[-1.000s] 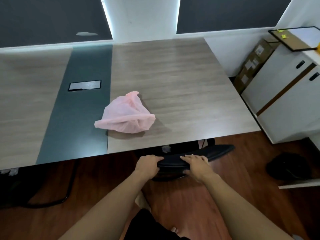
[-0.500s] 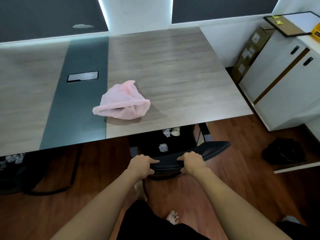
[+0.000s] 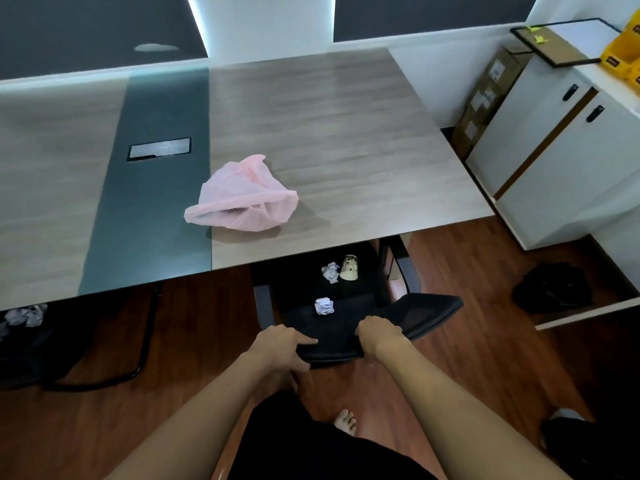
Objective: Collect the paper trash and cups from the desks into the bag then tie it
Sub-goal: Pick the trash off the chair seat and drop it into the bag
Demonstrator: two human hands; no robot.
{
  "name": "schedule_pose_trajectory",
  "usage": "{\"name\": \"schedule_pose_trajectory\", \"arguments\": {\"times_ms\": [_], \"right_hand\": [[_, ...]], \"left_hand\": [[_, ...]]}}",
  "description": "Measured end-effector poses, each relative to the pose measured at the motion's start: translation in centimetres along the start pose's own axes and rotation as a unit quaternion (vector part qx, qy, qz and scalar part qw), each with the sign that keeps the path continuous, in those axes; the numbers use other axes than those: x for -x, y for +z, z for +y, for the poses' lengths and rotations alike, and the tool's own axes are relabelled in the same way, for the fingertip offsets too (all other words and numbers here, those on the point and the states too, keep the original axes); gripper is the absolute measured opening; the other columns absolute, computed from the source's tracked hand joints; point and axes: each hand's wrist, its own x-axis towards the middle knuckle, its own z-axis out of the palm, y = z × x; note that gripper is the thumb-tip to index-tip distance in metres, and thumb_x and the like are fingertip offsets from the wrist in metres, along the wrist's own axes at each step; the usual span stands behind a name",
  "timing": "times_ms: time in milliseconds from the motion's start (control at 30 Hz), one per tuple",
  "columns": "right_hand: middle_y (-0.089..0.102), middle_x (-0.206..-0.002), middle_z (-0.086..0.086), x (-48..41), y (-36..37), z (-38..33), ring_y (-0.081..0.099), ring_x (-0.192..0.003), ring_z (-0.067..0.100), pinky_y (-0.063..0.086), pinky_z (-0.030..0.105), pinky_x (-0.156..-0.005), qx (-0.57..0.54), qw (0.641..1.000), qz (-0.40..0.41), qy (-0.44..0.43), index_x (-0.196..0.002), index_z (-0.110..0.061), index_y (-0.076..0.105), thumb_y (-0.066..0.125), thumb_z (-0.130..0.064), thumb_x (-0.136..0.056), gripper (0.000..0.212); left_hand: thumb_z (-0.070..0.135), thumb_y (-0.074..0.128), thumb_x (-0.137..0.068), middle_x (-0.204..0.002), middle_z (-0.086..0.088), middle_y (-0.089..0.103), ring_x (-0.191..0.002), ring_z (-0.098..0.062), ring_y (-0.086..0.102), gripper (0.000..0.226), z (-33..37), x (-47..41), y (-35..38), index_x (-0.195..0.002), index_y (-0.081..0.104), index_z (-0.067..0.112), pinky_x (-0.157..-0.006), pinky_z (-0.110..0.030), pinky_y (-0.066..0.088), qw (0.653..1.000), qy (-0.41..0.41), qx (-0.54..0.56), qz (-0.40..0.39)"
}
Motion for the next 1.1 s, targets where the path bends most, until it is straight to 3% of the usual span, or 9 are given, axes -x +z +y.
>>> {"name": "schedule_pose_trajectory", "arguments": {"times_ms": [133,233,367,500,567,633,733,900,1100], "right_hand": [[0.070,-0.133,0.004,-0.1,-2.5,0.7,0.070,-0.118,0.029,0.060,0.043,-0.104,0.005,0.996,-0.088,-0.027,-0.142,-0.016,0.071,0.090,-0.044,-0.079,0.071],[0.066,-0.140,0.004,0.5,-5.1,1.6,0.064,-0.129,0.031,0.055,0.044,-0.110,-0.064,0.993,-0.084,-0.054,-0.140,-0.013,0.072,0.075,-0.053,-0.093,0.062],[0.072,-0.143,-0.002,-0.7,-7.8,1.1,0.065,-0.132,0.021,0.049,0.037,-0.117,-0.215,0.975,-0.029,-0.057,-0.141,-0.022,0.074,0.074,-0.055,-0.094,0.057],[0.076,-0.132,0.000,-4.3,-11.1,-0.9,0.070,-0.119,0.013,0.051,0.022,-0.101,-0.334,0.939,0.048,-0.069,-0.136,-0.015,0.076,0.071,-0.043,-0.104,0.043],[0.075,-0.113,-0.009,-6.9,-12.9,-2.4,0.067,-0.095,-0.001,0.047,0.006,-0.077,-0.420,0.902,0.075,-0.062,-0.133,-0.017,0.076,0.072,-0.037,-0.105,0.034],[0.074,-0.100,-0.011,-9.9,-14.8,-4.5,0.066,-0.084,0.001,0.050,0.008,-0.070,-0.504,0.858,0.092,-0.041,-0.128,-0.018,0.076,0.072,-0.033,-0.105,0.028],[0.075,-0.103,-0.005,-14.2,-16.8,-7.6,0.070,-0.086,0.011,0.058,0.031,-0.076,-0.612,0.784,0.101,0.005,-0.128,-0.022,0.074,0.072,-0.034,-0.102,0.029],[0.068,-0.129,0.001,-19.3,-20.3,-13.2,0.077,-0.107,0.023,0.067,0.042,-0.086,-0.714,0.686,0.106,0.092,-0.146,-0.018,0.057,0.068,-0.030,-0.104,0.045],[0.057,-0.142,0.007,-23.6,-21.8,-18.1,0.077,-0.104,0.027,0.063,0.040,-0.078,-0.771,0.618,0.078,0.135,-0.164,-0.013,0.034,0.064,-0.028,-0.107,0.067]], "left_hand": [[0.073,0.080,-0.080,-0.160,0.014,0.057,-0.148,-0.014,0.052,0.086,-1.5,0.1,-1.3,-0.156,0.057,0.041,-0.121,-0.038,0.044,0.994,0.019,0.083,-0.064],[0.080,0.074,-0.082,-0.140,0.018,0.072,-0.131,-0.004,0.065,0.070,-3.2,0.1,-2.7,-0.137,0.075,0.036,-0.116,-0.035,0.050,0.976,0.032,0.204,-0.072],[0.047,0.068,-0.105,-0.100,0.014,0.083,-0.095,-0.009,0.079,0.025,-6.7,-1.2,-6.4,-0.106,0.085,0.029,-0.083,-0.028,0.059,0.944,0.010,0.318,0.083],[0.032,0.070,-0.106,-0.088,0.015,0.079,-0.082,0.005,0.071,0.016,-11.8,-4.1,-12.2,-0.095,0.081,0.031,-0.080,-0.026,0.054,0.922,0.008,0.298,0.247],[0.025,0.073,-0.102,-0.095,0.011,0.074,-0.086,0.000,0.067,0.009,-15.1,-6.5,-15.0,-0.098,0.081,0.027,-0.088,-0.032,0.056,0.908,-0.009,0.269,0.322],[0.021,0.076,-0.097,-0.109,0.004,0.068,-0.103,-0.015,0.066,0.011,-18.7,-8.8,-17.5,-0.107,0.081,0.022,-0.101,-0.039,0.054,0.900,-0.018,0.225,0.374],[0.027,0.080,-0.092,-0.123,0.004,0.054,-0.121,-0.023,0.053,0.032,-22.9,-10.9,-20.3,-0.124,0.074,0.024,-0.106,-0.041,0.048,0.908,-0.026,0.189,0.374],[0.053,0.087,-0.081,-0.153,-0.002,0.040,-0.144,-0.029,0.036,0.081,-28.8,-14.5,-22.9,-0.151,0.053,0.029,-0.110,-0.051,0.046,0.960,-0.058,0.040,0.272],[0.032,0.066,-0.102,-0.143,-0.008,0.057,-0.132,-0.031,0.053,0.030,-33.2,-18.3,-24.7,-0.126,0.077,0.019,-0.104,-0.045,0.051,0.973,-0.009,0.077,0.218]]}}
